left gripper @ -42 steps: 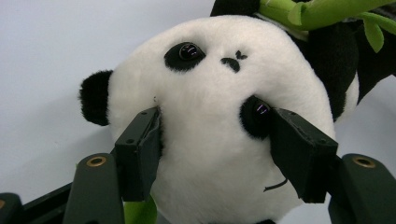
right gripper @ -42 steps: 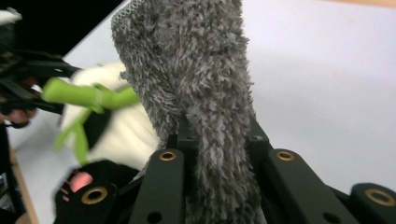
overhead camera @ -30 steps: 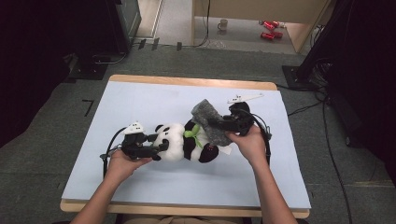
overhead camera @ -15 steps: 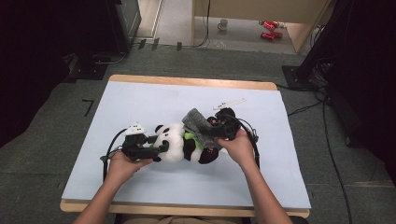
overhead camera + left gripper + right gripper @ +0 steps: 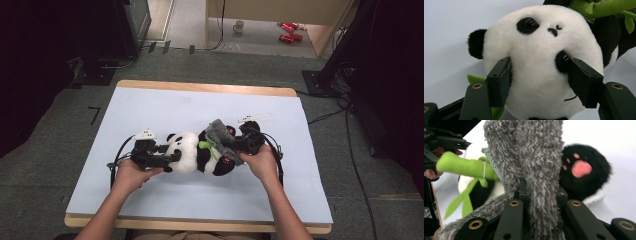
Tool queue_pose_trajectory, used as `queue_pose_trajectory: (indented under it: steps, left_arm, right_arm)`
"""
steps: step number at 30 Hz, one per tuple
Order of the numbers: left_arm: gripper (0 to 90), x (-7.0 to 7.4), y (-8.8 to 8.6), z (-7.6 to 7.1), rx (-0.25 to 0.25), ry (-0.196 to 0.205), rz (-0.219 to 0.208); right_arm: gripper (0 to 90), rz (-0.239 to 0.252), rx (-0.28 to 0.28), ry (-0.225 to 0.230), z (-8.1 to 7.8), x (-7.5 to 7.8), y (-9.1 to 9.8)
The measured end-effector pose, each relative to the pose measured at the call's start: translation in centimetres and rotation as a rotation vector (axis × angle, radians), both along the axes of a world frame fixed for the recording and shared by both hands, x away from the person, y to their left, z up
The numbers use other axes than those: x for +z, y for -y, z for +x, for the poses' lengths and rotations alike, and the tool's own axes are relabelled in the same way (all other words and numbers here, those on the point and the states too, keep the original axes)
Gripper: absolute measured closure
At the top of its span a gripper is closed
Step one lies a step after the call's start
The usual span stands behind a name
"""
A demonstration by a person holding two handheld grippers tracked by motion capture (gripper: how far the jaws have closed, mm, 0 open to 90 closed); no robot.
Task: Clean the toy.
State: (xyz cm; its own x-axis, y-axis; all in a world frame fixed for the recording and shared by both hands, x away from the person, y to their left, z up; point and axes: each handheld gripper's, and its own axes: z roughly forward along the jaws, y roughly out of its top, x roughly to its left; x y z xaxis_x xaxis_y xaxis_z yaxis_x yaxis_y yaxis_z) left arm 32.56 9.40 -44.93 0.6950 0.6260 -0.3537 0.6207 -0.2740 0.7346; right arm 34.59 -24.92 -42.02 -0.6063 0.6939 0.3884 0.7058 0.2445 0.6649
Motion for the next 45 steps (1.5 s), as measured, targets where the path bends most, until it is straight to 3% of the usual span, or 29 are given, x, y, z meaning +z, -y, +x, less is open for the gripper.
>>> queue_pose_trajectory:
  steps: [9,14,19,23,24,26,28,29,37,45]
  left_arm:
    - [37.0,0.1,-0.1,1.0,-0.02,-0.031,-0.012]
    - [37.0,0.2,-0.1,1.5,-0.028,-0.042,-0.011]
    - [36.9,0.3,-0.1,1.9,-0.022,-0.057,-0.019]
    - [36.8,0.3,-0.3,2.2,-0.014,-0.067,-0.031]
    - [36.7,0.3,-0.3,2.2,-0.015,-0.066,-0.029]
    - [36.7,0.3,-0.3,2.2,-0.016,-0.063,-0.025]
    - [36.6,0.3,-0.3,2.1,-0.014,-0.056,-0.023]
    - [36.5,0.3,-0.2,2.1,-0.013,-0.051,-0.024]
    - [35.9,0.3,-0.1,2.1,-0.018,-0.006,-0.021]
    - [35.8,0.3,-0.1,2.0,-0.016,-0.002,-0.025]
  right_arm:
    - [76.8,-0.007,-0.065,-0.032,-1.1,-1.2,2.5]
    - [76.8,0.022,-0.091,-0.044,-1.4,-2.0,3.0]
    - [76.9,-0.024,-0.117,-0.078,-1.7,-2.5,4.0]
    - [77.0,-0.134,-0.162,-0.114,-1.7,-2.5,5.1]
    - [77.0,-0.155,-0.169,-0.115,-1.8,-2.2,5.3]
    - [77.0,-0.151,-0.177,-0.118,-1.9,-1.9,5.6]
    - [77.0,-0.124,-0.188,-0.101,-2.1,-0.9,5.9]
    - [77.0,-0.107,-0.175,-0.076,-2.3,0.3,5.8]
    - [76.9,-0.043,-0.106,0.004,-3.8,4.8,4.1]
    - [76.6,-0.031,-0.021,0.066,-5.2,7.4,1.3]
